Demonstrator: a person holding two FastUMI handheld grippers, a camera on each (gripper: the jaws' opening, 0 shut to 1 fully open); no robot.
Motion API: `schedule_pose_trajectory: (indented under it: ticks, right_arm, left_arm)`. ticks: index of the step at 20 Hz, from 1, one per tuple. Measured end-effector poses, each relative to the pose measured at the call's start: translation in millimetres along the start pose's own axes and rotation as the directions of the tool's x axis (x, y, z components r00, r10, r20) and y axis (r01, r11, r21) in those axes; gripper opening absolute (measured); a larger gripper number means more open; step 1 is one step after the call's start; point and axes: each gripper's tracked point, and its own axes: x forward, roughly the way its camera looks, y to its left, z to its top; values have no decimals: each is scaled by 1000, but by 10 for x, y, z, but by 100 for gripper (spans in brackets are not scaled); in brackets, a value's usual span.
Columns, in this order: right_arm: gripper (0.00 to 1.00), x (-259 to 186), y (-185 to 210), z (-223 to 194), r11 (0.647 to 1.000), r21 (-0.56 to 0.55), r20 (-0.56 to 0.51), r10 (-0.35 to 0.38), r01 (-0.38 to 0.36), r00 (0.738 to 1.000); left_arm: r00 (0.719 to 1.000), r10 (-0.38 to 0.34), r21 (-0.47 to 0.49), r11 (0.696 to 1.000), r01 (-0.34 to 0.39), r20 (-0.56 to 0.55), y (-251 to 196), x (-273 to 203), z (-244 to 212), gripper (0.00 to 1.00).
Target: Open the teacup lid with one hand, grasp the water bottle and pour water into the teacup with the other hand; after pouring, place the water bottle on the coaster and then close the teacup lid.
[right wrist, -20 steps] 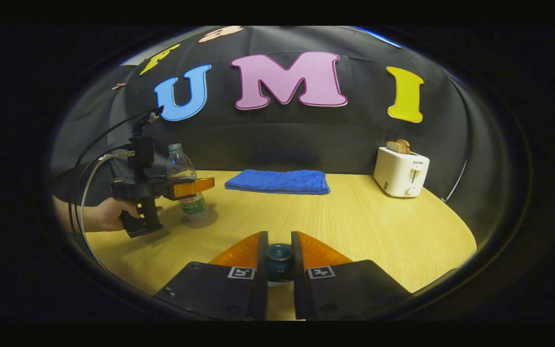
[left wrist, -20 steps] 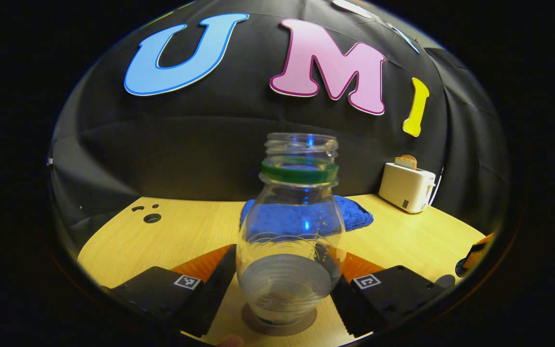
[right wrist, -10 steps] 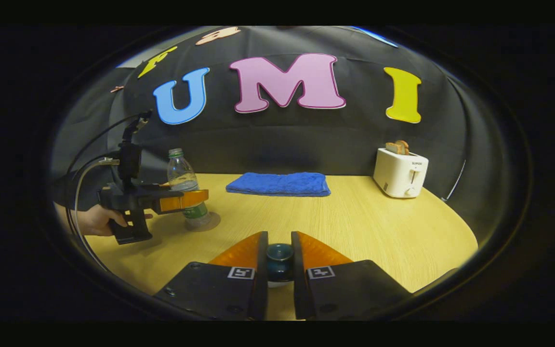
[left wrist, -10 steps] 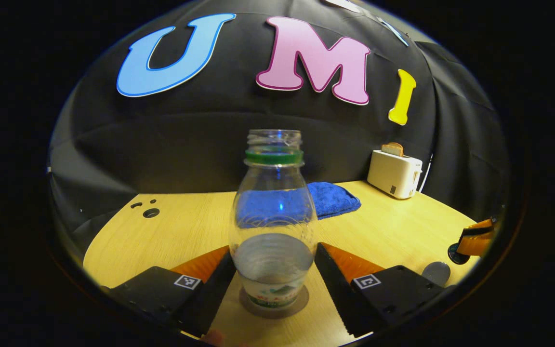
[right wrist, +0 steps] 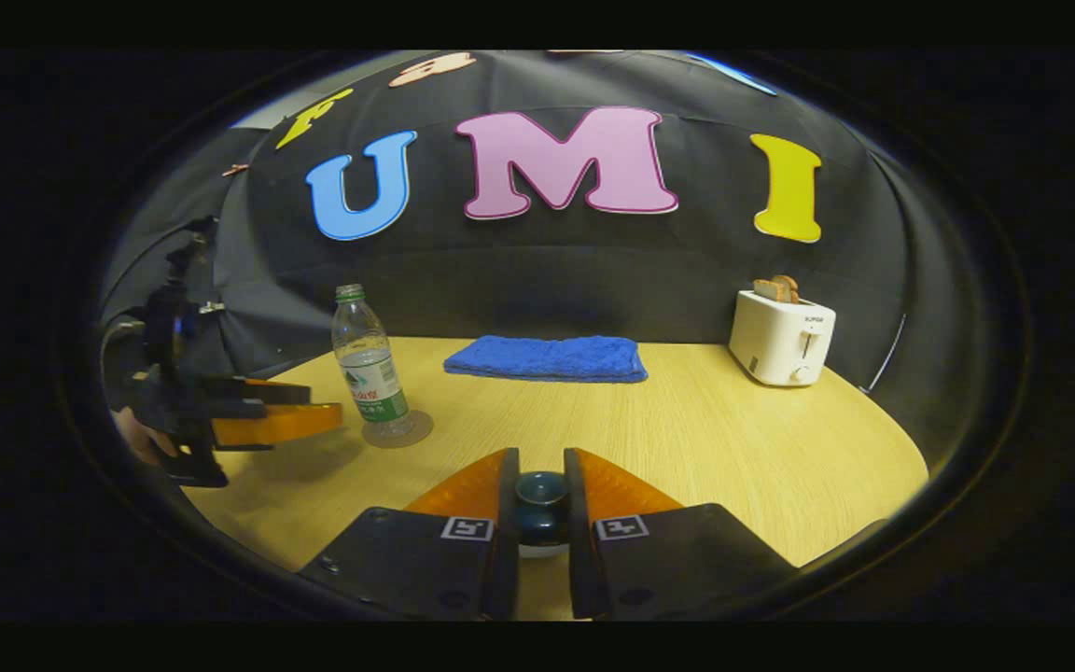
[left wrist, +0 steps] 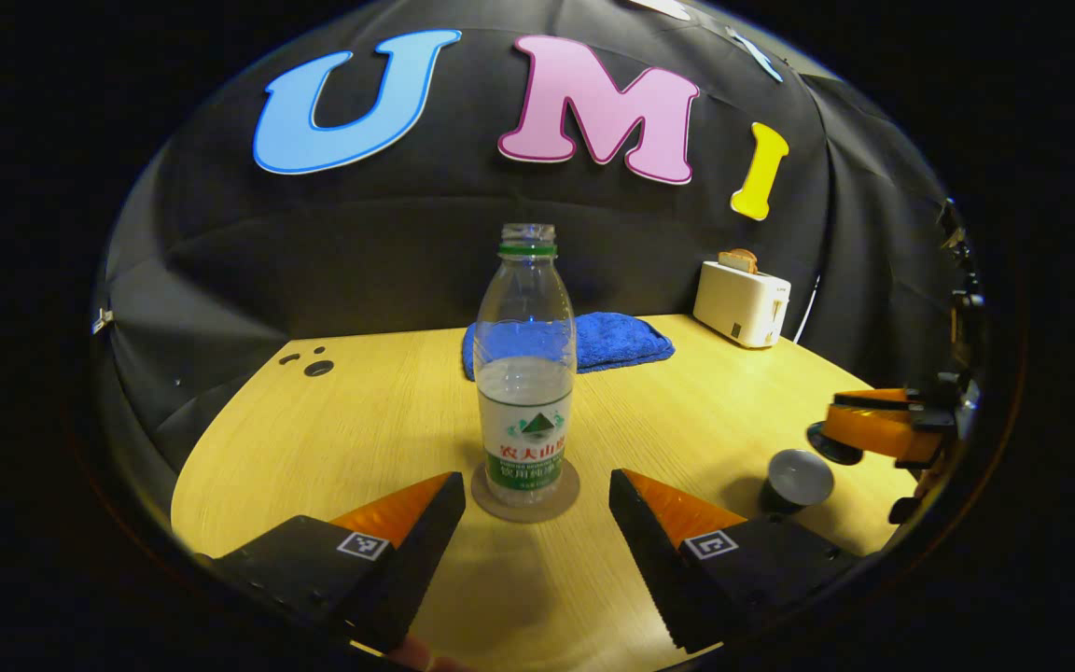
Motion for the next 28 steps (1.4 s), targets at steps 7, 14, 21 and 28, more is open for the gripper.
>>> schedule_pose_trajectory:
  ticks: [7,14,21,28]
  right_arm:
    - [25,182,67,-314,1000,-27,-26,1,-2,1000]
    - [23,162,93,-381,999,-44,-21,8,-9,1000]
    - [69,89,25,-203,1000,-26,-13,-2,2,1000]
    - [98,-495,-422,930,998,-51,60,-41,44,997]
  left_arm:
    - [1000,13,-170,985,-13,0,-137,-658,38,98]
    - [1000,18,-282,959,-20,-9,-199,-708,8,96]
    - [999,30,-243,970,-27,9,-354,-797,234,96]
    - [977,177,-170,973,-155,123,-379,-1231,1210,96]
